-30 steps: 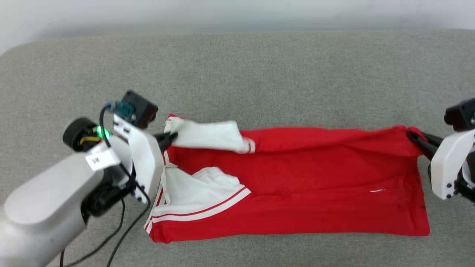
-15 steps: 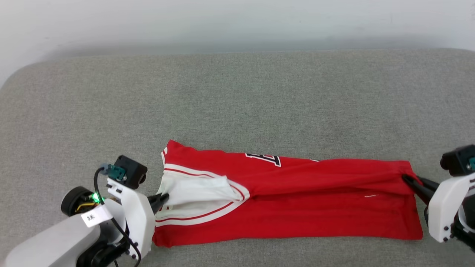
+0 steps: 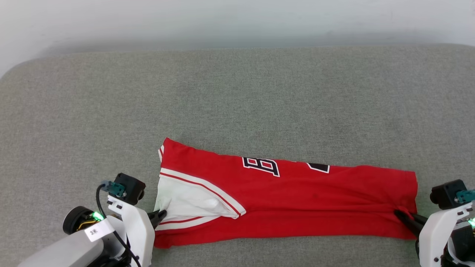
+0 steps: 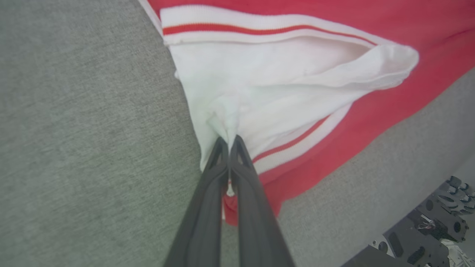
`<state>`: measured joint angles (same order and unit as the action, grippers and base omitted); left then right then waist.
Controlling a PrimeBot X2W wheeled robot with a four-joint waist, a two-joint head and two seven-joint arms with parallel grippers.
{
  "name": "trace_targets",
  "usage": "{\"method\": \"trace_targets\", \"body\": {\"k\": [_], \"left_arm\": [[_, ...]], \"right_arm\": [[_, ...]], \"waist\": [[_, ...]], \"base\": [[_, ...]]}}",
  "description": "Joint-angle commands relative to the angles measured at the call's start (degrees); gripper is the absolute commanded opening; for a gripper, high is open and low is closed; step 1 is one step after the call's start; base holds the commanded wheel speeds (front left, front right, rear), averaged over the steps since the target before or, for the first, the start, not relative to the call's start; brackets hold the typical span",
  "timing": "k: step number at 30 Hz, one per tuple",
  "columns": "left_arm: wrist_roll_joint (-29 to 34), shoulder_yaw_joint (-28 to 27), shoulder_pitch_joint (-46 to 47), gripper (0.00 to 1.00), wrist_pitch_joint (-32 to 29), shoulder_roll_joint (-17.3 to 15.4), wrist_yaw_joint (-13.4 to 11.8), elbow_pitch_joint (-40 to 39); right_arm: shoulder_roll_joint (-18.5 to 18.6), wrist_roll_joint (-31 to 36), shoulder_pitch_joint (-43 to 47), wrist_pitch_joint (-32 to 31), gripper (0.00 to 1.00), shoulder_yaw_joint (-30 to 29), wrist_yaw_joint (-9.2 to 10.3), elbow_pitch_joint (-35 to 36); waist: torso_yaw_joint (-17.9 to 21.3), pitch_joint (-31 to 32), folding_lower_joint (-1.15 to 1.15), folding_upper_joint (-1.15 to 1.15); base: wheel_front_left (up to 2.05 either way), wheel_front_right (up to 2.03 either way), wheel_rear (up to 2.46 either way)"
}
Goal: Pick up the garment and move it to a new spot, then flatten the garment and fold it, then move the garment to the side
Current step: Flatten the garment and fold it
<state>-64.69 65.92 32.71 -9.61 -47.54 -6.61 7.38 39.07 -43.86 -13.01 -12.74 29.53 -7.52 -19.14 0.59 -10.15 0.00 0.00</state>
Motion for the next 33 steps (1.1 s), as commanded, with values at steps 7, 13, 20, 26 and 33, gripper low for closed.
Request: {"method": "trace_targets", "body": {"k": [7,13,20,26,33], "left_arm": [[1.3,-0.4,-2.2,1.00,4.5,1.8,-1.4,2.1],[4.3,-3.2,-3.8,1.00,13.9,1.6,-6.2,1.3],[6.3,-7.2,-6.6,1.00,22.8,2.2,-13.1,-0.7],[10.3,-13.3,-9.3,1.00,24.8,4.1,-18.2,-2.7],[23.2,-25.0,-15.1,1.00,24.8,9.1,-22.0,-6.7]], "right_arm": [[-1.8,1.0,-0.6,2.5,1.00,-1.0,0.07,-2.2],[0.0,0.4,-0.3,4.5,1.00,-3.7,0.07,0.6],[3.4,-1.8,0.9,2.5,1.00,-8.6,0.07,4.8],[5.6,-5.9,2.1,-4.2,1.00,-12.0,0.06,5.9],[6.9,-14.0,3.7,-15.2,1.00,-13.4,0.06,4.6]], "waist": [[0.0,1.0,0.00,0.00],[-0.2,3.5,0.00,0.00],[-0.5,5.1,0.00,0.00],[-1.1,5.3,0.00,0.00],[-2.6,4.3,0.00,0.00]], "base": [[0.00,0.00,0.00],[0.00,0.00,0.00],[0.00,0.00,0.00],[0.00,0.00,0.00],[0.00,0.00,0.00]]}}
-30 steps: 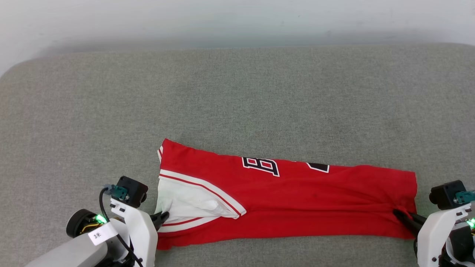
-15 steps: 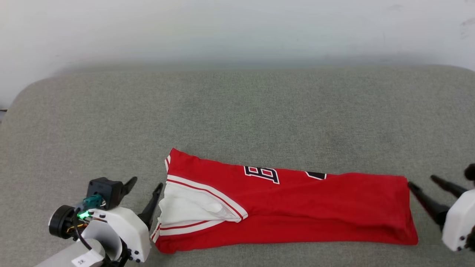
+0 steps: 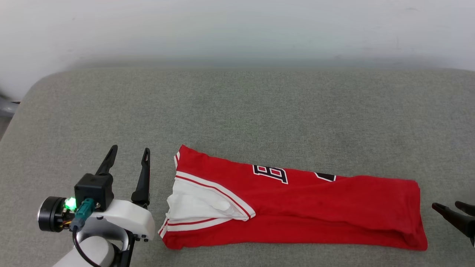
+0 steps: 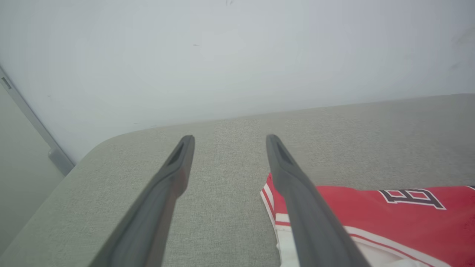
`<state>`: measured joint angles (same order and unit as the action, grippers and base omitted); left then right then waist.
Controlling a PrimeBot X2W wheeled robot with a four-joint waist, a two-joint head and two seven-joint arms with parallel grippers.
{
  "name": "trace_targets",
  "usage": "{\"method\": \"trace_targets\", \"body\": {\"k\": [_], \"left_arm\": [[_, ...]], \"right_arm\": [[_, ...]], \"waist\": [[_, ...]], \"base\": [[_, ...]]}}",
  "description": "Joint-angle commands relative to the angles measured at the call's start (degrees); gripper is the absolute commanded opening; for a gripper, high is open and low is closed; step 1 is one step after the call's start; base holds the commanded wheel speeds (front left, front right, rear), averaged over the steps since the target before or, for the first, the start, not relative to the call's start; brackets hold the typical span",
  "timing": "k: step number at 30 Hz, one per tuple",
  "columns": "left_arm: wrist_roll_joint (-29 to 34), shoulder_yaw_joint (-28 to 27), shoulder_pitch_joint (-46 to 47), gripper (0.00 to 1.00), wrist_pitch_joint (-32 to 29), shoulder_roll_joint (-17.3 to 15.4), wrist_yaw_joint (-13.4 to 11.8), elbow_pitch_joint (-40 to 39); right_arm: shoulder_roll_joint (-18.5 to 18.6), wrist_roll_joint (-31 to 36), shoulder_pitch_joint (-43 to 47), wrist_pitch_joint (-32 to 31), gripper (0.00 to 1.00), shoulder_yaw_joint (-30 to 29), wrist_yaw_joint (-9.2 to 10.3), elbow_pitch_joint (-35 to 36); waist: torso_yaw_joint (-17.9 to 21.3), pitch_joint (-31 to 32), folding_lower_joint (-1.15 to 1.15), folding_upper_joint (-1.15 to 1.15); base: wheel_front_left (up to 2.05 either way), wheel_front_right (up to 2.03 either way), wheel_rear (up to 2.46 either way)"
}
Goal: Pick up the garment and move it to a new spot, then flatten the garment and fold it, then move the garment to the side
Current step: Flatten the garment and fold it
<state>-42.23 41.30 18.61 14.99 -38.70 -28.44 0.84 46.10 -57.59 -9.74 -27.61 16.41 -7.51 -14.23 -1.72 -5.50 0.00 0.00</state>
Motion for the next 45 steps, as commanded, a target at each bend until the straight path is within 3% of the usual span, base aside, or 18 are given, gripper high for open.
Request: {"method": "trace_targets", "body": {"k": [1,10,16,26,33,34,35,36,45], "left_arm": [[2.5,-1.8,-1.7,1.00,0.2,1.2,-0.3,-0.4],[14.6,-12.8,-8.4,1.00,0.2,9.0,1.4,-2.7],[21.7,-19.1,-12.4,1.00,0.2,14.1,4.9,-4.2],[30.5,-25.8,-15.2,1.00,0.2,22.6,9.9,-2.4],[35.8,-28.6,-16.9,1.00,0.2,26.7,12.9,-3.4],[36.4,-28.7,-17.2,1.00,0.2,27.1,13.2,-3.3],[36.9,-29.0,-17.4,1.00,0.2,27.6,13.4,-3.2],[37.2,-29.3,-17.6,1.00,0.2,28.0,13.8,-3.1],[39.4,-31.8,-19.2,1.00,0.2,29.8,15.7,-1.9]], "right_arm": [[-0.3,-1.0,0.4,-1.1,1.00,-0.6,0.05,-0.7],[-3.4,-2.7,-1.2,-3.9,1.00,-0.9,0.04,-5.2],[-5.0,-2.2,-2.4,-3.9,1.00,0.9,0.05,-7.7],[-9.1,-3.5,-3.3,-2.7,1.00,7.7,-0.06,-7.9],[-8.4,-3.0,-4.0,0.3,1.00,12.0,-0.27,-7.3],[-8.2,-3.0,-4.1,0.8,0.73,12.5,-0.27,-7.5],[-7.9,-2.8,-4.2,1.8,0.24,12.8,-0.27,-7.8],[-7.6,-2.6,-4.4,2.5,0.00,13.0,-0.26,-8.0],[-2.5,-2.7,-6.1,7.2,0.00,13.5,0.09,-12.2]], "waist": [[-0.6,-0.6,0.00,0.00],[-3.0,-2.5,0.00,0.00],[-4.5,-4.1,0.00,0.00],[-5.7,-5.6,0.00,0.00],[-5.8,-5.1,0.00,0.00],[-5.8,-5.0,0.00,0.00],[-5.8,-4.8,0.00,0.00],[-5.8,-4.7,0.00,0.00],[-5.5,-3.4,0.00,0.00]], "base": [[0.00,0.00,0.00],[0.00,0.00,0.00],[0.00,0.00,0.00],[0.00,0.00,0.00],[0.00,0.00,0.00],[0.00,0.00,0.00],[0.00,0.00,0.00],[0.00,0.00,0.00],[0.00,0.00,0.00]]}}
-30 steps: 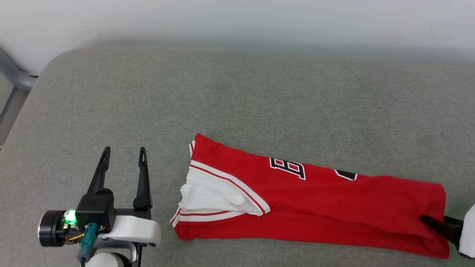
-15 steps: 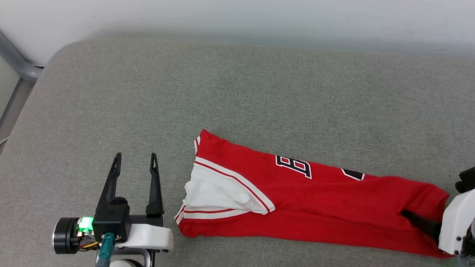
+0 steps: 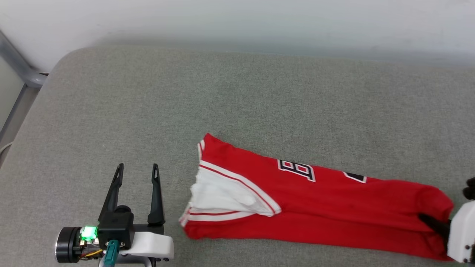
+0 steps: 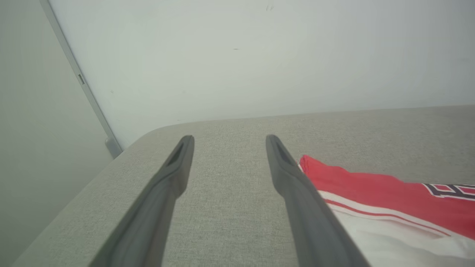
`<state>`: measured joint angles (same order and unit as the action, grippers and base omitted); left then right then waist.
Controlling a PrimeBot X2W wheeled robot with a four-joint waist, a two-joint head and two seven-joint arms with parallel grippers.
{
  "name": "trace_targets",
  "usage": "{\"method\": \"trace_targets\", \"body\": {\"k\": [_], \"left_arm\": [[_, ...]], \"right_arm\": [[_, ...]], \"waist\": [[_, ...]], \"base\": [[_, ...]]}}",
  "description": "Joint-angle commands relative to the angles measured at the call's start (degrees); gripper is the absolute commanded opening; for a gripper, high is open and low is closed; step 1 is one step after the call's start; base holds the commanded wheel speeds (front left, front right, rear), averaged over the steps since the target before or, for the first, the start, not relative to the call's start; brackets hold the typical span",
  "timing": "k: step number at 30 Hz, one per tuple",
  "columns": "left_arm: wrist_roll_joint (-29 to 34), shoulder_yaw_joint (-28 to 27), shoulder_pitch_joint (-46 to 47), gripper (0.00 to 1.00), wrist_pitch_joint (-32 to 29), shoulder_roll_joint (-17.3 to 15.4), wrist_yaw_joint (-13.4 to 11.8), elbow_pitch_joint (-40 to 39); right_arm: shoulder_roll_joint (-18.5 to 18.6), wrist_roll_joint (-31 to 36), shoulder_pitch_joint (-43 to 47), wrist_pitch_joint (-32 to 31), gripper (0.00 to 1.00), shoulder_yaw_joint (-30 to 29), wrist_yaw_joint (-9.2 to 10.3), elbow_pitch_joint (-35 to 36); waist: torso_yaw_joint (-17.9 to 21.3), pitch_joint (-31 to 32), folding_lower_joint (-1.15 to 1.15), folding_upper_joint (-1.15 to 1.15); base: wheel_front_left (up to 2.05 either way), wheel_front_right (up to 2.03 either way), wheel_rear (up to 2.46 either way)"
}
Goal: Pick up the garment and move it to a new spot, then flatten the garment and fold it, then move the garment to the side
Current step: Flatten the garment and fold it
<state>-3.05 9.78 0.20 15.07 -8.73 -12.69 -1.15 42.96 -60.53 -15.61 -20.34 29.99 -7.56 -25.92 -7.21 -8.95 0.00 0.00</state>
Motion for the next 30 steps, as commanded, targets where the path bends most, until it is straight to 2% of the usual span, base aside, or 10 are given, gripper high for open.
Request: {"method": "trace_targets", "body": {"k": [1,9,14,23,30], "left_arm": [[0.4,-0.4,-0.9,1.00,0.1,0.1,0.2,0.2],[0.8,-1.7,-2.0,1.00,0.1,1.1,2.0,0.8],[1.3,-2.3,-2.7,1.00,0.1,1.4,2.9,1.0],[1.9,-3.1,-3.7,1.00,0.1,1.7,3.6,1.6],[2.1,-3.1,-3.4,1.00,0.1,2.0,4.4,1.4]], "right_arm": [[1.2,0.4,-0.4,0.4,0.00,0.0,0.15,-1.2],[5.6,2.0,-1.1,2.9,0.00,-0.2,0.14,-7.4],[7.1,1.2,-0.7,3.1,0.00,0.0,0.13,-7.5],[8.3,-1.8,0.2,0.8,0.00,0.8,0.11,4.2],[5.4,-1.1,-1.3,-1.7,0.00,0.5,0.10,13.6]], "waist": [[0.1,0.3,0.00,0.00],[0.7,2.0,0.00,0.00],[1.2,3.2,0.00,0.00],[2.0,4.4,0.00,0.00],[1.8,4.1,0.00,0.00]], "base": [[0.00,0.00,0.00],[0.00,0.00,0.00],[0.00,0.00,0.00],[0.00,0.00,0.00],[0.00,0.00,0.00]]}}
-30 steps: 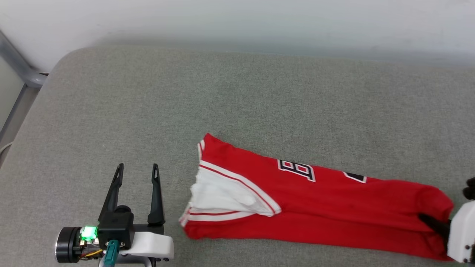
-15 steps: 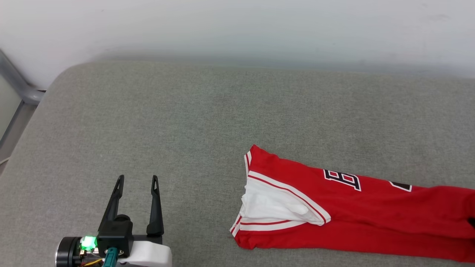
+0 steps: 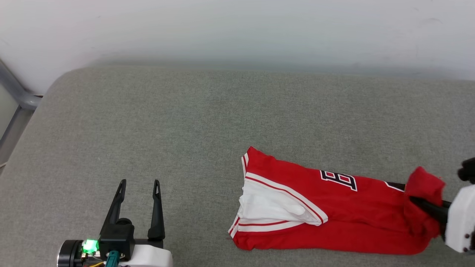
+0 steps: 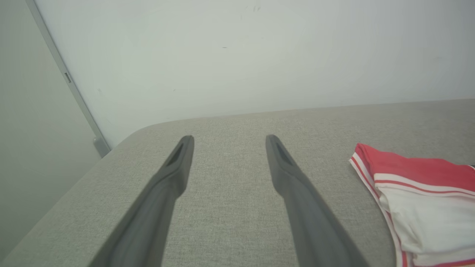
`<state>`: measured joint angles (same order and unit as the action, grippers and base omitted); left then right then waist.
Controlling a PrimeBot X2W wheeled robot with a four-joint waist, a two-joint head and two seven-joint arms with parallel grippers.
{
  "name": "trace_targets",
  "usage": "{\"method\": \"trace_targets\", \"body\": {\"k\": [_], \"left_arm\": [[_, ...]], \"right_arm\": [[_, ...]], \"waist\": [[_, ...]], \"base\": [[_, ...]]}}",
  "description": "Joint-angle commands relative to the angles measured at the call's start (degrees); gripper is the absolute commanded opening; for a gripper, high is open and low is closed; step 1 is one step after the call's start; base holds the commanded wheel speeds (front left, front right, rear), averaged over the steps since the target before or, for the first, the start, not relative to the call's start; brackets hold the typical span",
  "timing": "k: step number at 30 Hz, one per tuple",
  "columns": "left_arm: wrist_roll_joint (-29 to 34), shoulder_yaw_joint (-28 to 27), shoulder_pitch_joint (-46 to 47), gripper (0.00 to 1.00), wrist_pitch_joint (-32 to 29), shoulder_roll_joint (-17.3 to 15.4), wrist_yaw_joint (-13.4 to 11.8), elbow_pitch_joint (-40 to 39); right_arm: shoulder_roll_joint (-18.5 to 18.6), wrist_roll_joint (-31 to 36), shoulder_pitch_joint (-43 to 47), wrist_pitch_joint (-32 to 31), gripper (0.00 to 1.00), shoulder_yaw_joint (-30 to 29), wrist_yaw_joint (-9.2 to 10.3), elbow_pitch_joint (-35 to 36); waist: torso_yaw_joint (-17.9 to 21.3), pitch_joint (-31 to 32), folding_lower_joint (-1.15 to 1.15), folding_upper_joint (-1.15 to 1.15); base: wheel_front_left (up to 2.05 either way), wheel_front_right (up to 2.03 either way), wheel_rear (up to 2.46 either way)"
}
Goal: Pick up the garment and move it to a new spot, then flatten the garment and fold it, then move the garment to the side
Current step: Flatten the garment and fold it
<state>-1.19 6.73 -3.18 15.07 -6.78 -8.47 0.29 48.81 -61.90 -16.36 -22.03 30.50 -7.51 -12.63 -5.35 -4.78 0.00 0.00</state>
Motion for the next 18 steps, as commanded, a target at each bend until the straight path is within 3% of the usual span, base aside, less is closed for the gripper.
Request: {"method": "trace_targets", "body": {"k": [1,8,18], "left_arm": [[0.3,0.0,0.1,1.00,0.1,0.1,0.3,-0.1],[0.6,0.4,1.3,1.00,0.1,0.5,0.7,-0.4],[0.8,1.2,3.1,1.00,0.1,1.2,0.8,-0.3]], "right_arm": [[-1.1,0.8,-0.8,-0.7,0.00,0.2,0.05,1.3],[-6.7,4.8,-4.3,-5.1,0.00,2.2,0.05,5.2],[-14.6,10.1,-13.1,-8.4,0.00,10.0,0.04,4.4]], "waist": [[-0.2,-0.2,0.00,0.00],[-1.2,-1.6,0.00,0.00],[-2.6,-3.7,0.00,0.00]], "base": [[0.00,0.00,0.00],[0.00,0.00,0.00],[0.00,0.00,0.00]]}}
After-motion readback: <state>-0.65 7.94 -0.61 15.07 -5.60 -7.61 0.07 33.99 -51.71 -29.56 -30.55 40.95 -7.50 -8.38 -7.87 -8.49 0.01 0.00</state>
